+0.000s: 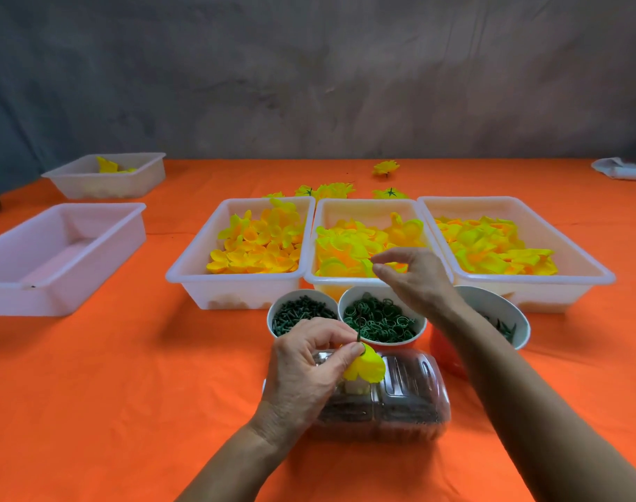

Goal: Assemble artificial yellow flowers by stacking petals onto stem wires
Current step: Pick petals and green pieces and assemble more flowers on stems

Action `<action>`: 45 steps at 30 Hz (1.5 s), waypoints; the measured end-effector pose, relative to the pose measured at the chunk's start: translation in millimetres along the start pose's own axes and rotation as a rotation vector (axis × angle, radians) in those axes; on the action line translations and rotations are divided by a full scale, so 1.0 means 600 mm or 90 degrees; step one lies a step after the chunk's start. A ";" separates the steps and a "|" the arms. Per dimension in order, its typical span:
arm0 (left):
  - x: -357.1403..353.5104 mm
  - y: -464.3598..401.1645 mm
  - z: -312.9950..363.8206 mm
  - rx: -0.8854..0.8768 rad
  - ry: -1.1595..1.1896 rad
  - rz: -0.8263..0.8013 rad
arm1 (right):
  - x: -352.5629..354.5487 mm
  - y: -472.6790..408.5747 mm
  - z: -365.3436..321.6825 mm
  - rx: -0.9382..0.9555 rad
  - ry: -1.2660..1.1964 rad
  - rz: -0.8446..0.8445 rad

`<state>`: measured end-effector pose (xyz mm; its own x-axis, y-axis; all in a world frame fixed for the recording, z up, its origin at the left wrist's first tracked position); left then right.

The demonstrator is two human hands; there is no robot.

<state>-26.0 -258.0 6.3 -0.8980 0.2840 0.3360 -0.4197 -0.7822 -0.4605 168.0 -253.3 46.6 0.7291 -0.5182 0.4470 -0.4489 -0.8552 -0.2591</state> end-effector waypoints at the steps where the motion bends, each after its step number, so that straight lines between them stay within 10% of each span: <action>1: 0.001 0.000 0.000 0.002 0.000 -0.001 | -0.009 -0.018 0.008 -0.013 0.039 -0.017; 13: 0.003 -0.006 0.008 0.017 -0.003 -0.030 | -0.098 -0.130 0.049 -0.111 0.345 -0.149; 45: 0.003 -0.003 0.009 0.027 0.000 -0.020 | -0.041 -0.117 0.052 -0.069 -0.035 0.136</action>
<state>-26.2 -259.3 12.1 -0.8848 0.3081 0.3496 -0.4411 -0.7957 -0.4151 197.7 -180.7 26.8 0.6372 -0.6894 0.3445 -0.6467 -0.7215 -0.2475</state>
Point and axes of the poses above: each hand's wrist, its own y-axis away from the middle knuckle, its own x-axis out of the back of the hand, z = x × y, the point moved 4 cm from there along -y, towards the middle knuckle, and after that the axes turned 13 degrees about -y, right-handed, at the moved point
